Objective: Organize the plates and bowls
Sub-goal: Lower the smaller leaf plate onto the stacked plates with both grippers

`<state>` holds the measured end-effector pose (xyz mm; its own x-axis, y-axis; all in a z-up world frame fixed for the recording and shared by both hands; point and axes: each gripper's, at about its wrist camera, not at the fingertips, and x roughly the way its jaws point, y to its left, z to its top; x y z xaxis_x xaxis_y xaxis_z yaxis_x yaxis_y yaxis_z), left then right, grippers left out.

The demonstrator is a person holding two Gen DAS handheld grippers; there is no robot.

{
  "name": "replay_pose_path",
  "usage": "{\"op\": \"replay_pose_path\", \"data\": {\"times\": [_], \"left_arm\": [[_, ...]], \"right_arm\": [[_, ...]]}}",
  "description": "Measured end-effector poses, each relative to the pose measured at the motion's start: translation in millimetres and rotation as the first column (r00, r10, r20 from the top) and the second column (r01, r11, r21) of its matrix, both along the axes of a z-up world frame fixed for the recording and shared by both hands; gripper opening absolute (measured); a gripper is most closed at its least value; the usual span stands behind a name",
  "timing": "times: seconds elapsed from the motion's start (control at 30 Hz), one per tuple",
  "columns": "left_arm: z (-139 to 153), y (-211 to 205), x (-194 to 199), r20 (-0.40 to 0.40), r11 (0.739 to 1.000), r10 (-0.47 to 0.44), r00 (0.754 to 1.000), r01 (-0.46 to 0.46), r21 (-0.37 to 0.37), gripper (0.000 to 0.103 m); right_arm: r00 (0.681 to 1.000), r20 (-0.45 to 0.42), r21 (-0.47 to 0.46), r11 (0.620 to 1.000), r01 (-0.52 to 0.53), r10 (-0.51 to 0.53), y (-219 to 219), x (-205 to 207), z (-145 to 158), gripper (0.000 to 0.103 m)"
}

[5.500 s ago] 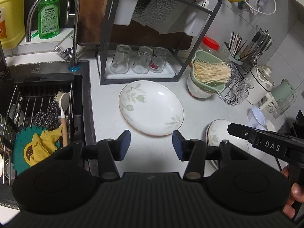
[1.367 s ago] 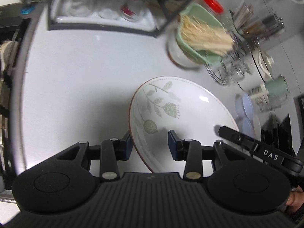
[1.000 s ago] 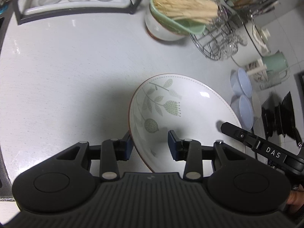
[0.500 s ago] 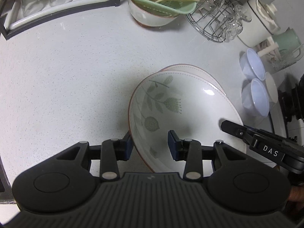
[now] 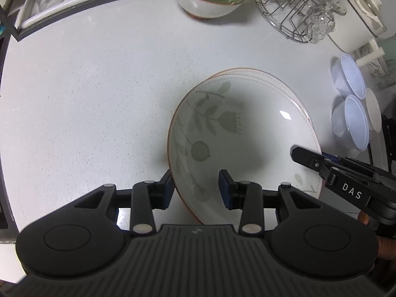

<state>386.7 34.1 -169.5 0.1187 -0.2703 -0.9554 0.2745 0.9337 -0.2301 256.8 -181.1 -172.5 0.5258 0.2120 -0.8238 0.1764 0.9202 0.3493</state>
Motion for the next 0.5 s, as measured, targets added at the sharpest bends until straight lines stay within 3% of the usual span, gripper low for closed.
{"op": "replay_pose_path", "data": {"times": [0.5], "left_arm": [[8, -6, -3, 0.032, 1.0, -0.005, 0.999, 0.005, 0.018, 0.044]], "right_arm": [[0.999, 0.04, 0.0, 1.0, 0.028, -0.028, -12, 3, 3, 0.019]]}}
